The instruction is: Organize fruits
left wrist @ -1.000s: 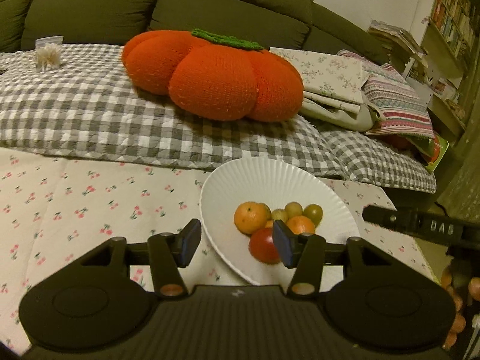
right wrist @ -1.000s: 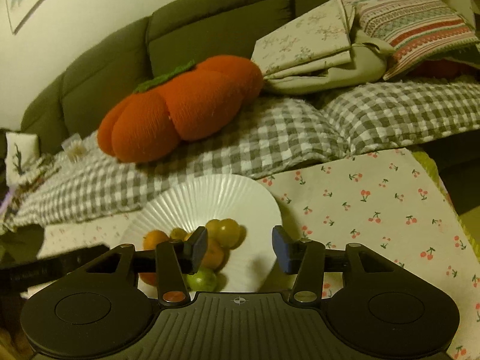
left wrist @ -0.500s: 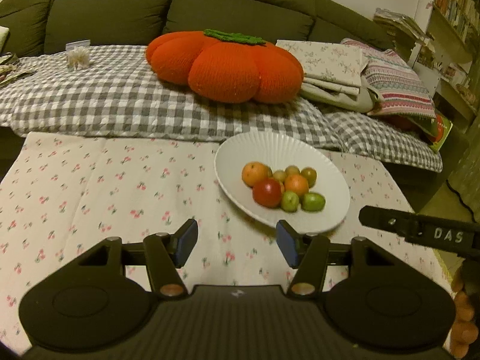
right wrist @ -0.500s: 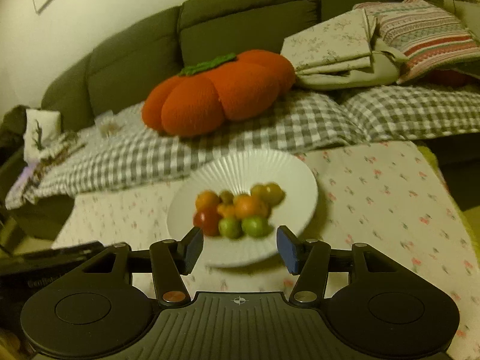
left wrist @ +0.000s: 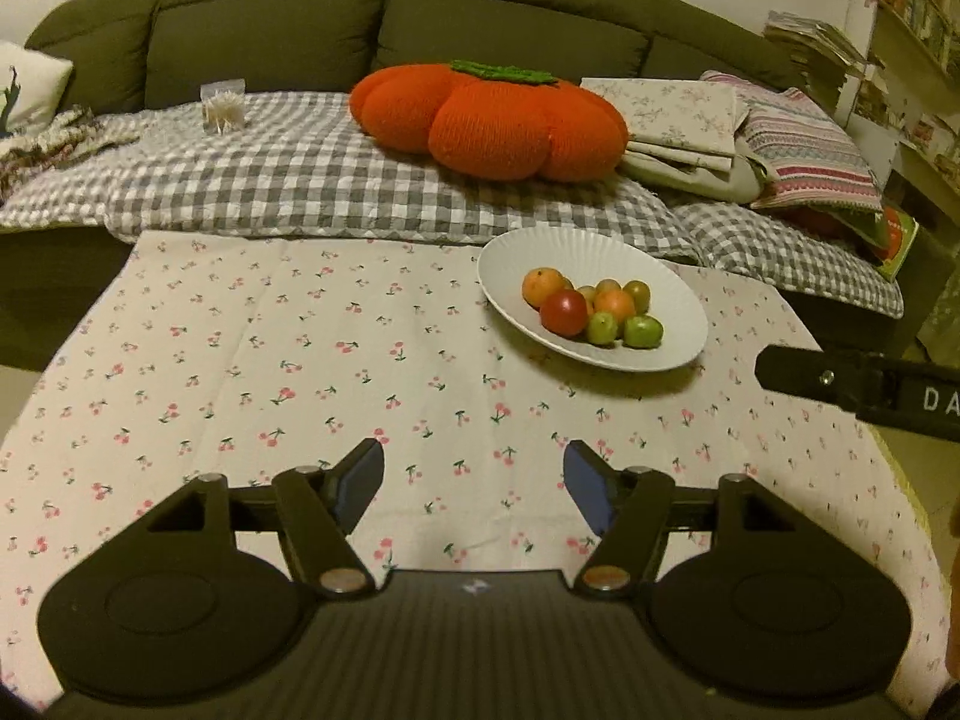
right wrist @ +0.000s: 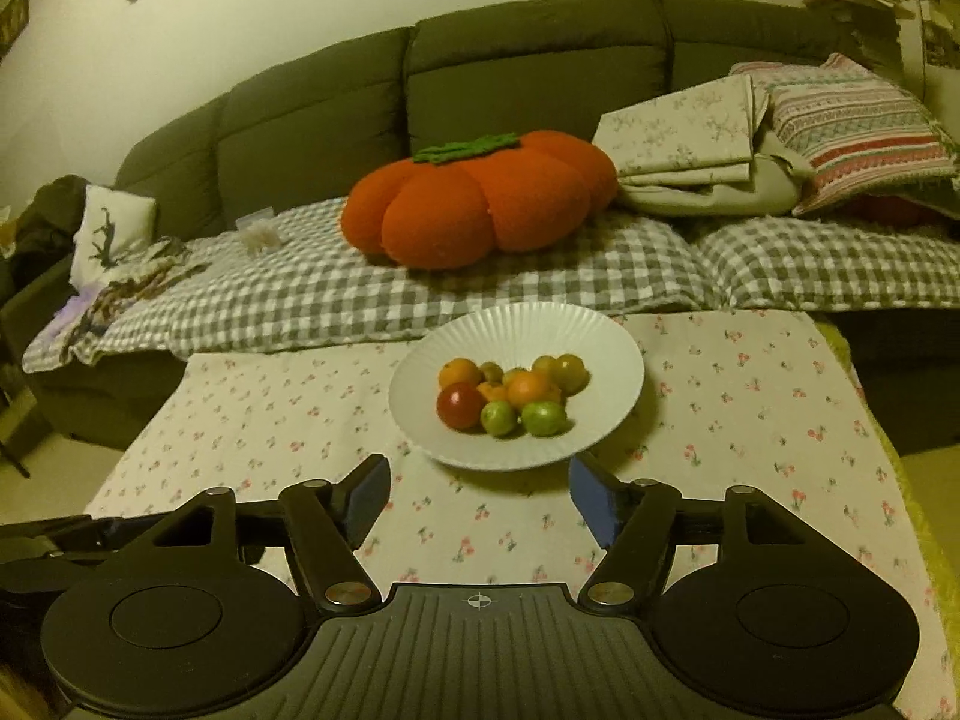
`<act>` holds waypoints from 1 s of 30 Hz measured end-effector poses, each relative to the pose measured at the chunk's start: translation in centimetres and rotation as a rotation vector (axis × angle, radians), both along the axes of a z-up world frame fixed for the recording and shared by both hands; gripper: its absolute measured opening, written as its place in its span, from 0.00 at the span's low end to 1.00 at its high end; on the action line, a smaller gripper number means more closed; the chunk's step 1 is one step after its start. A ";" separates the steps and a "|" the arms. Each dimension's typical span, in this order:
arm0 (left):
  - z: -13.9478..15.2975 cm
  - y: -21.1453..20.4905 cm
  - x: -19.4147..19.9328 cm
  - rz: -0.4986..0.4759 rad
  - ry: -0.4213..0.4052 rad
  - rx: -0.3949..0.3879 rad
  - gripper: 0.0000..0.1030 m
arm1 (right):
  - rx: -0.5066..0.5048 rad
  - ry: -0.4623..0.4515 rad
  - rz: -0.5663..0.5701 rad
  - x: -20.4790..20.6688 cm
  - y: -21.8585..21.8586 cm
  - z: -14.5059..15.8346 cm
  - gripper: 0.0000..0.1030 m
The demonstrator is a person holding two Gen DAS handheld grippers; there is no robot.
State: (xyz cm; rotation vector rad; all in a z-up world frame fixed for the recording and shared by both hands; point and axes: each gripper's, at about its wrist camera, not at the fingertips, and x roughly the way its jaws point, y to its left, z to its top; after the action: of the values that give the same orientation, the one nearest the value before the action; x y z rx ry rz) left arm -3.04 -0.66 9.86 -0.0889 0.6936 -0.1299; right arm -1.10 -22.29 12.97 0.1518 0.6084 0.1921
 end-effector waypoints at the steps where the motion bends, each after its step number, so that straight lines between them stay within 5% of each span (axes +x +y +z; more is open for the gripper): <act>1: 0.0 0.0 -0.3 -0.002 -0.009 0.006 0.66 | 0.008 0.003 0.000 -0.5 0.0 -0.1 0.66; 9: -0.3 -0.1 -0.4 0.006 -0.031 0.073 0.70 | -0.020 0.009 -0.024 -3.5 0.5 -1.1 0.73; 17: -0.7 0.3 -0.3 0.033 -0.039 0.106 0.83 | -0.043 0.027 -0.027 -3.1 1.0 -2.4 0.87; 30: -0.8 0.4 -0.2 0.053 -0.040 0.117 0.98 | -0.059 0.047 -0.024 -3.0 1.7 -3.3 0.96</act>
State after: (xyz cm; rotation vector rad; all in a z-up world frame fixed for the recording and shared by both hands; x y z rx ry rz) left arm -3.23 -0.25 9.04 0.0072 0.6567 -0.0396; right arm -4.12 -20.60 9.69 0.1069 0.6579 0.1475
